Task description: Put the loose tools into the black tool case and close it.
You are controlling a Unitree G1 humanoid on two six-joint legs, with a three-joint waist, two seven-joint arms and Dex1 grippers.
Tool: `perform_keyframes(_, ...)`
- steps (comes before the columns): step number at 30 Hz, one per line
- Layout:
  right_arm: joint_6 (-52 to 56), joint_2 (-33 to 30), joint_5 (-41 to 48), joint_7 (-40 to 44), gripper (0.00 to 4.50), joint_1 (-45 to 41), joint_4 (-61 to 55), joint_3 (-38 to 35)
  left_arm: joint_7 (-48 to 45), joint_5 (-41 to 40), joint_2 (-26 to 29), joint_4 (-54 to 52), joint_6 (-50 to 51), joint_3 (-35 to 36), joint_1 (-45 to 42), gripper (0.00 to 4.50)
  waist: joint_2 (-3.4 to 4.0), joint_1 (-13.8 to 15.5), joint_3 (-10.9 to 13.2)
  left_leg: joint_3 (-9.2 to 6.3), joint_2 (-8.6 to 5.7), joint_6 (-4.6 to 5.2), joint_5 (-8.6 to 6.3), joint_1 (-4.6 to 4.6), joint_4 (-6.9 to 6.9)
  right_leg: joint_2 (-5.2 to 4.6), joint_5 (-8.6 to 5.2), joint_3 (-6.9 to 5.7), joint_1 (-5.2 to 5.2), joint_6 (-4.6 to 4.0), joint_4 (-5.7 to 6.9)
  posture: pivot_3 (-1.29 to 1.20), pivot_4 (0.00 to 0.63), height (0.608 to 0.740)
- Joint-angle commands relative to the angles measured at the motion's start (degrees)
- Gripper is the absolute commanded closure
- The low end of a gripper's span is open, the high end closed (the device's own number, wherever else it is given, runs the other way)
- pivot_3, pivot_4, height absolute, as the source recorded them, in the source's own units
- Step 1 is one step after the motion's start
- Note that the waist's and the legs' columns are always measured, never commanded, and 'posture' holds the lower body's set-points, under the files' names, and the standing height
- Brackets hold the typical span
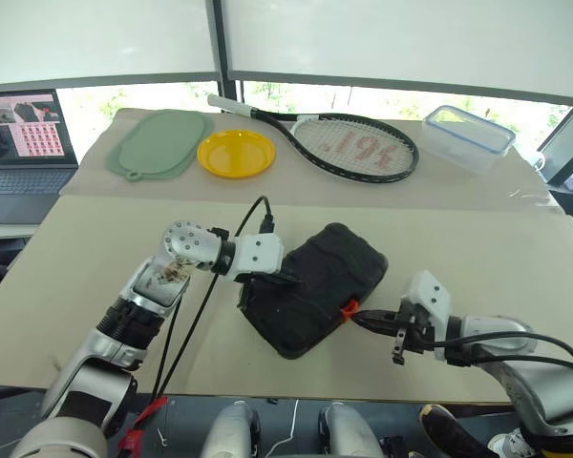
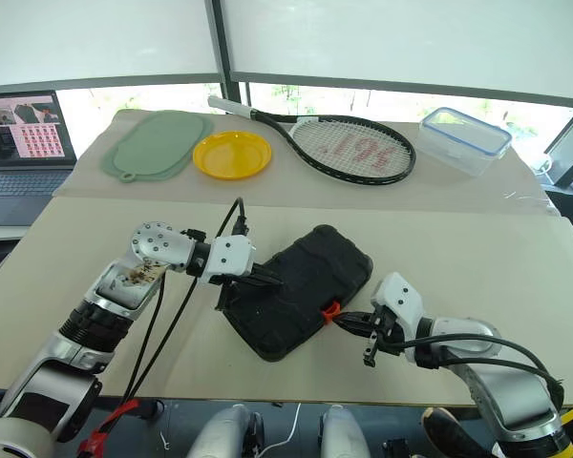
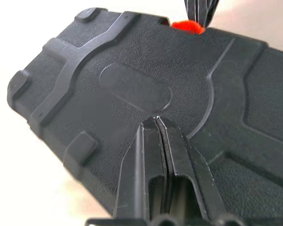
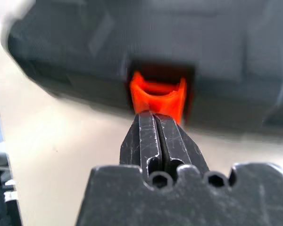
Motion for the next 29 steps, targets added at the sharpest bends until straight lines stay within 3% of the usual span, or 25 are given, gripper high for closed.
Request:
perform_keyframes(1, -1.54, -0.22, 0.56, 0.62, 4.5, -1.84, -0.78, -0.66, -0.52, 3.02, 0.35, 1.62, 1.09, -3.21, 2.2, 4.41, 0.0, -0.15, 0.0, 0.0, 0.0, 0.0, 0.0, 0.0, 0.0, 0.0, 0.0, 0.0, 0.0, 0.0, 0.0, 0.0, 0.15, 0.738)
perform_keyframes(8, -0.16, -3.9, 2.65, 4.49, 4.5, -1.02, -0.72, -4.81, -0.15, 0.23, 2.23, 1.0, 5.28, 0.34, 2.93, 4.41, 0.0, -0.18, 0.0, 0.0, -0.01, 0.0, 0.0, 0.0, -0.03, -0.02, 0.0, 0.0, 0.0, 0.01, 0.0, 0.0, 0.15, 0.738)
perform_keyframes(11, 1.02, -8.76, 7.16, 10.09, 3.74, -1.09, 0.57, -10.94, -1.56, -6.05, 6.2, -2.18, 13.18, 6.41, 4.89, 3.74, 0.02, -0.56, 0.01, 0.01, 0.01, 0.0, -0.01, -0.01, -0.04, -0.01, 0.03, 0.01, -0.04, 0.07, 0.01, 0.0, 0.15, 0.738)
perform_keyframes(15, 2.3, -16.64, 13.47, 20.24, 2.44, -2.34, 5.2, -19.14, -5.33, -18.16, 16.75, -7.82, 26.18, 19.12, 10.32, 2.47, 0.04, -1.32, 0.14, 0.05, 0.09, -0.01, 0.0, 0.0, -0.21, 0.02, 0.03, 0.01, -0.21, 0.05, 0.07, 0.0, 0.15, 0.738)
perform_keyframes(18, 2.85, -21.61, 16.11, 27.32, 1.42, -3.52, 11.04, -22.57, -7.02, -26.87, 24.96, -11.96, 36.89, 29.46, 15.25, 1.33, -0.12, -0.96, 0.32, 0.04, 0.13, -0.02, 0.01, -0.04, -0.42, 0.03, -0.04, -0.03, -0.39, -0.06, 0.11, 0.0, 0.15, 0.738)
perform_keyframes(21, 0.71, -24.77, 15.55, 32.92, 0.41, -5.01, 16.89, -22.91, -7.01, -30.4, 30.15, -14.09, 40.98, 38.66, 22.18, 0.25, -0.15, -0.46, 0.41, 0.05, 0.09, -0.1, 0.05, -0.35, -0.48, -0.08, -0.07, -0.06, -0.75, -0.03, 0.12, 0.0, 0.15, 0.738)
perform_keyframes(24, -0.69, -26.23, 14.97, 36.56, 0.37, -6.71, 20.61, -21.76, -6.32, -31.42, 31.66, -16.38, 41.78, 45.27, 28.79, 0.12, -0.1, 0.0, 0.45, 0.12, -0.03, -0.16, 0.02, -0.4, -0.5, -0.25, -0.13, -0.06, -0.77, 0.08, 0.06, 0.0, 0.15, 0.738)
perform_keyframes(29, -0.56, -25.03, 15.17, 37.31, 0.37, -10.17, 23.19, -19.32, -3.55, -32.55, 30.22, -21.65, 42.02, 49.66, 36.1, 0.12, -0.08, 0.43, 0.48, 0.17, -0.04, -0.18, 0.01, -0.51, -0.5, -0.29, -0.13, -0.08, -0.88, 0.08, 0.05, 0.0, 0.15, 0.738)
